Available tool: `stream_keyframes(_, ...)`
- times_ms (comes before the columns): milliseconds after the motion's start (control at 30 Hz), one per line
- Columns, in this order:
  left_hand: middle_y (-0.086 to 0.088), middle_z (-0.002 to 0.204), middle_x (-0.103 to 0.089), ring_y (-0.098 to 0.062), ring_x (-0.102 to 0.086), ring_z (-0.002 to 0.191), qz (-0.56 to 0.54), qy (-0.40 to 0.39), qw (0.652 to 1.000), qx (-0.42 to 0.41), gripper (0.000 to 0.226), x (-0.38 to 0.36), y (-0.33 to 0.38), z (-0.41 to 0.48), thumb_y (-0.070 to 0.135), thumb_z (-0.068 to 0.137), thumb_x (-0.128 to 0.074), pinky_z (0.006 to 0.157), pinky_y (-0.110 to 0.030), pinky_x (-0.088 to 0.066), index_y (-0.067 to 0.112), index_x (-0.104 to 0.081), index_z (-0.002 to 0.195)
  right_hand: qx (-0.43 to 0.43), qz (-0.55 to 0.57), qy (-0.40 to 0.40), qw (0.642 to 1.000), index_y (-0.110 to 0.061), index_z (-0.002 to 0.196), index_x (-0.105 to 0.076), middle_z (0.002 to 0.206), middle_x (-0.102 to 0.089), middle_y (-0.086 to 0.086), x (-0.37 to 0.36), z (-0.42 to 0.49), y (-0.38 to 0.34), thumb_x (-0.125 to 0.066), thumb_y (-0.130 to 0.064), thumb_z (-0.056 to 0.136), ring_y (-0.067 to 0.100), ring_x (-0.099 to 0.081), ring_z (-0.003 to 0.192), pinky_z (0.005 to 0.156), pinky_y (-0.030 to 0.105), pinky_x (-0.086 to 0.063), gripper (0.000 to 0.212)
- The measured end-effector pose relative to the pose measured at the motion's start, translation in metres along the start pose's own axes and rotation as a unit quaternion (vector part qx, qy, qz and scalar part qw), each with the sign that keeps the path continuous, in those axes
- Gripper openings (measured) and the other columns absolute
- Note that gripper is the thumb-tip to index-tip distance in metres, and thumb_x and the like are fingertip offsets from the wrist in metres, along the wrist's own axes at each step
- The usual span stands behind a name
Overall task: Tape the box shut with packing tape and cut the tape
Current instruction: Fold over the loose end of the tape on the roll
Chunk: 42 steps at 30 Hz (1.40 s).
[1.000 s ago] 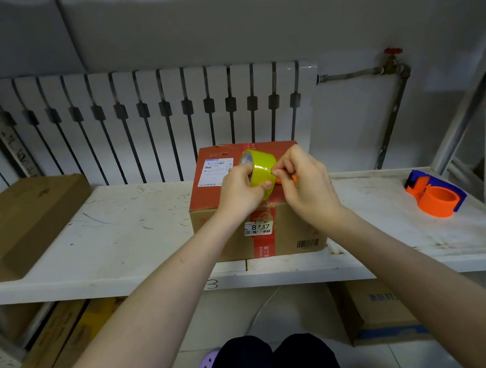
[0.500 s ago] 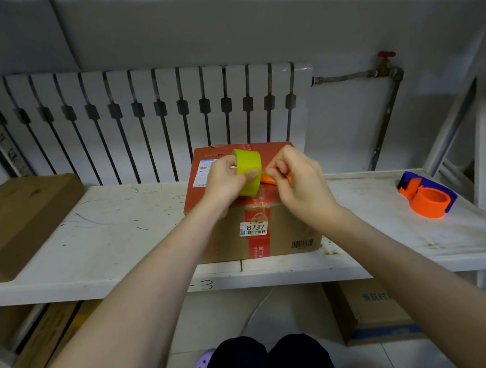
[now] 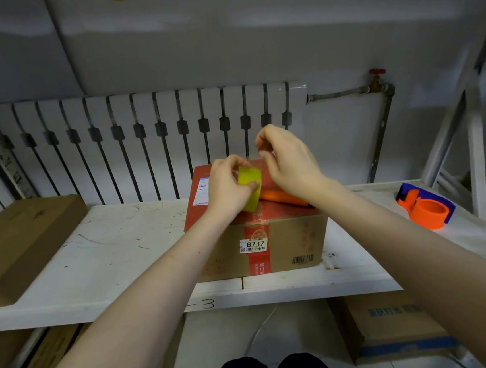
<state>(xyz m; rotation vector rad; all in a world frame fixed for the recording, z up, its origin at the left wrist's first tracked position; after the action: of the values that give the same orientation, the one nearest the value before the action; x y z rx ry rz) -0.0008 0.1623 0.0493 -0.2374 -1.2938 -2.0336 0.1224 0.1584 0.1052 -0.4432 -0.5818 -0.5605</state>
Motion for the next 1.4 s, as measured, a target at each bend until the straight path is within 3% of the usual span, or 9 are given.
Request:
stream_keyframes(133,-0.004,0.107,-0.054,-0.021,-0.056,0.099,-0.026,0.045,0.999,-0.003,0.027,0.005,0.0,0.004,0.023,0.071,-0.078,0.086,-0.032,-0.048,0.02,-0.061,0.091,0.016,-0.013,-0.015,1.0,-0.011,0.097,-0.053,0.096,-0.06,0.004,0.0,0.004,-0.005,-0.05,-0.005,0.087,0.019,-0.051,0.089,0.069,0.034,-0.044,0.013)
stream_keyframes(267,-0.001,0.102,-0.055,-0.009,-0.056,0.084,-0.08,0.097,0.992,0.026,0.05,0.014,-0.002,0.002,0.018,0.075,-0.076,0.07,-0.015,-0.044,0.015,-0.053,0.119,0.022,-0.013,-0.032,0.999,-0.012,0.098,-0.053,0.095,-0.059,0.003,-0.006,0.002,-0.006,-0.049,-0.006,0.087,0.021,-0.053,0.09,0.069,0.039,-0.047,0.013)
stream_keyframes(433,0.001,0.083,-0.063,-0.008,-0.058,0.077,-0.118,0.074,0.989,-0.038,0.011,0.019,0.011,0.003,0.01,0.08,-0.07,0.071,-0.017,-0.05,0.01,-0.063,0.089,0.032,-0.014,-0.023,0.999,-0.012,0.098,-0.053,0.094,-0.059,0.003,-0.002,0.004,-0.01,-0.05,-0.007,0.087,0.02,-0.052,0.088,0.069,0.042,-0.049,0.012)
stream_keyframes(600,0.009,0.07,-0.057,-0.005,-0.055,0.069,-0.139,0.072,0.986,-0.051,0.007,0.022,0.013,0.005,0.005,0.083,-0.065,0.065,-0.012,-0.047,0.01,-0.062,0.079,0.006,0.009,-0.036,0.999,-0.015,0.105,-0.051,0.089,-0.063,-0.003,-0.001,0.006,-0.009,-0.053,-0.012,0.087,0.019,-0.058,0.086,0.07,0.045,-0.052,0.019)
stream_keyframes(700,0.009,0.069,-0.057,0.004,-0.055,0.064,-0.152,0.063,0.986,-0.03,0.009,0.022,0.01,0.008,0.003,0.084,-0.063,0.062,-0.006,-0.044,0.01,-0.062,0.079,-0.08,0.1,0.022,0.992,-0.015,0.116,-0.044,0.081,-0.067,-0.011,0.006,0.007,0.004,-0.062,-0.012,0.084,0.008,-0.063,0.077,0.072,0.028,-0.052,0.036)
stream_keyframes(900,0.006,0.07,-0.055,-0.005,-0.053,0.068,-0.161,0.073,0.984,0.018,0.013,0.026,0.004,0.012,0.005,0.086,-0.061,0.069,-0.021,-0.049,0.014,-0.059,0.077,-0.22,0.254,0.16,0.928,-0.009,0.131,-0.031,0.136,-0.048,0.004,0.009,-0.012,0.03,-0.051,0.002,0.087,0.014,-0.058,0.107,0.087,0.025,-0.049,0.05)
stream_keyframes(1100,0.005,0.066,-0.053,-0.008,-0.051,0.064,-0.164,0.058,0.985,0.002,0.017,0.03,0.009,0.014,0.005,0.084,-0.063,0.068,-0.029,-0.049,0.016,-0.059,0.073,-0.287,0.321,-0.022,0.902,-0.008,0.119,-0.06,0.112,-0.064,0.006,-0.035,-0.021,0.043,-0.064,-0.014,0.086,0.012,-0.059,0.099,0.084,0.021,-0.049,0.033)
stream_keyframes(1233,0.002,0.068,-0.057,-0.02,-0.059,0.073,-0.167,0.049,0.985,0.004,0.017,0.029,0.006,0.012,0.005,0.083,-0.065,0.077,-0.044,-0.055,0.018,-0.061,0.072,-0.268,0.343,-0.024,0.9,-0.011,0.095,-0.07,0.086,-0.068,0.0,-0.041,-0.02,0.036,-0.065,-0.024,0.087,0.012,-0.062,0.082,0.07,0.021,-0.048,0.016)
stream_keyframes(1400,0.01,0.085,-0.061,-0.016,-0.062,0.091,-0.181,0.038,0.983,0.017,0.013,0.027,0.003,0.006,0.007,0.083,-0.066,0.09,-0.043,-0.054,0.019,-0.066,0.087,-0.285,0.355,0.034,0.89,-0.017,0.079,-0.07,0.076,-0.067,-0.001,-0.038,-0.017,0.04,-0.066,-0.019,0.086,0.016,-0.063,0.079,0.076,0.031,-0.053,0.009)
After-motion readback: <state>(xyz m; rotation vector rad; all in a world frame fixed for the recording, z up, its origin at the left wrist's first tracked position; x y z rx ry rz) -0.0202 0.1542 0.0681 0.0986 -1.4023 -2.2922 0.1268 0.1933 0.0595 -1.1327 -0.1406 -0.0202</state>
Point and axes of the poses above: each hand's wrist, its own z-axis towards the middle knuckle, its own x-axis out of the back of the hand, y = z × x, the point moved 7 cm from there along z, towards the middle knuckle
